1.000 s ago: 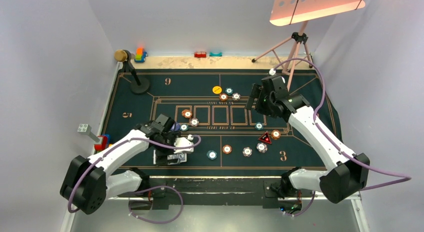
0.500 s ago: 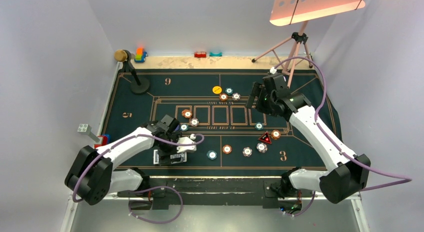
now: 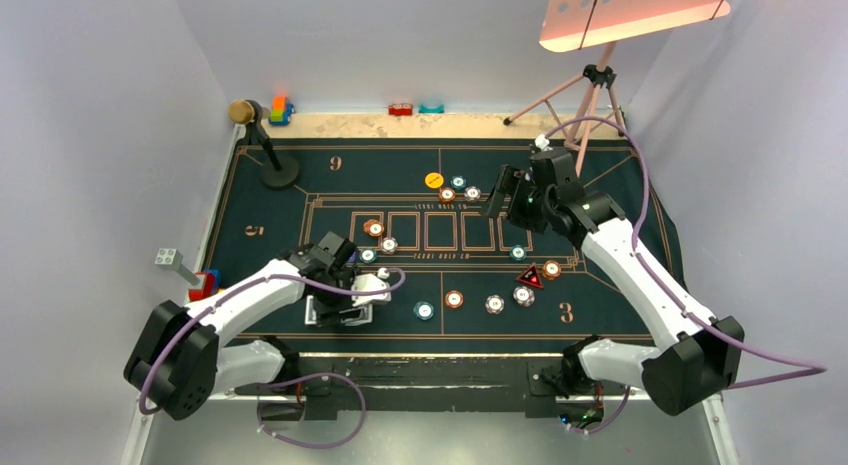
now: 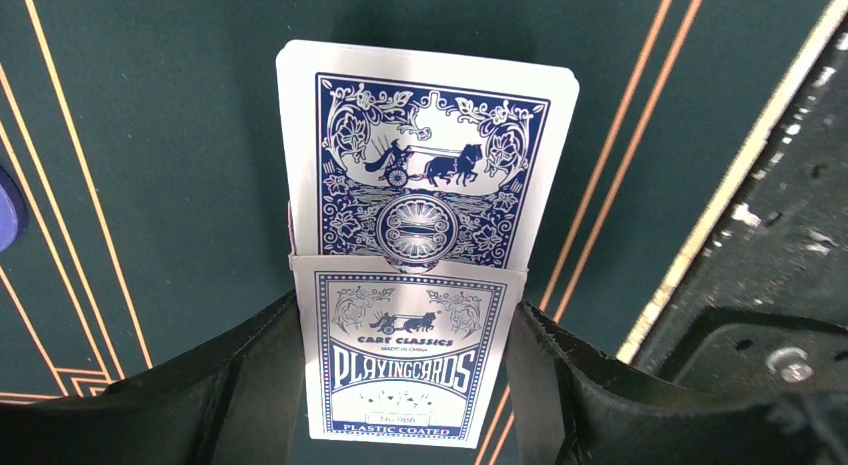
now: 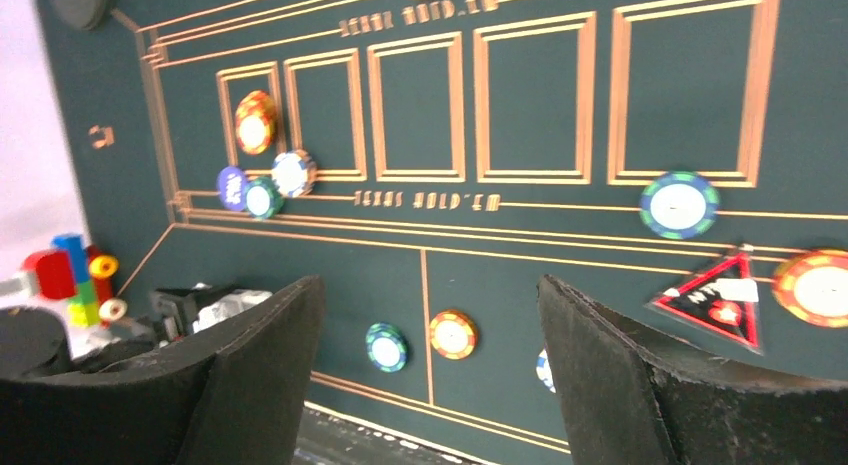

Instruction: Distribute texas hold em gaming equipment

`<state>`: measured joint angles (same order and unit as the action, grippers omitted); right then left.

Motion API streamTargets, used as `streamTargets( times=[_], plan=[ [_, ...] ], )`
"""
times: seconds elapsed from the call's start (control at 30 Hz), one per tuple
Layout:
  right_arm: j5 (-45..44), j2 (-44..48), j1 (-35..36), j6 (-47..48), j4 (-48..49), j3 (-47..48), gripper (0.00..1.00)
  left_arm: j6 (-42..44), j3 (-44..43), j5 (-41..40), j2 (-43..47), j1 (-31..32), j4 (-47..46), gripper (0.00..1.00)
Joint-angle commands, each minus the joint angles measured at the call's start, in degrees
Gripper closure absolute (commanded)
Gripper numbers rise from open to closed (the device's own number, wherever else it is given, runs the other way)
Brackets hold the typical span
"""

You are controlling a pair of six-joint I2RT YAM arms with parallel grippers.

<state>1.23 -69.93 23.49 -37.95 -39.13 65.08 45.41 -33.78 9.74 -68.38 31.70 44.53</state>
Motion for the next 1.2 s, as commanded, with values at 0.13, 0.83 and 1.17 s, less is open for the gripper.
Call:
streamTargets(
  times=[0.13,0.83,1.17],
  plan=[
    [23.72,4.53,-0.22,-4.41,20.69,-10.89,0.18,-4.4,-15.09,5.49,3.85,0.32,12.62,1.0],
    [41.25,-8.79,11.39,-13.61,47.65,-7.75,0.16,-12.82,-52.6,9.5,-12.56,0.41,27.15,1.0],
    [42.37,-14.25,12.15,-17.15,54.82,-6.21,0.19,-14.53,-55.11,9.55,-13.84,0.71,26.62,1.0]
  ],
)
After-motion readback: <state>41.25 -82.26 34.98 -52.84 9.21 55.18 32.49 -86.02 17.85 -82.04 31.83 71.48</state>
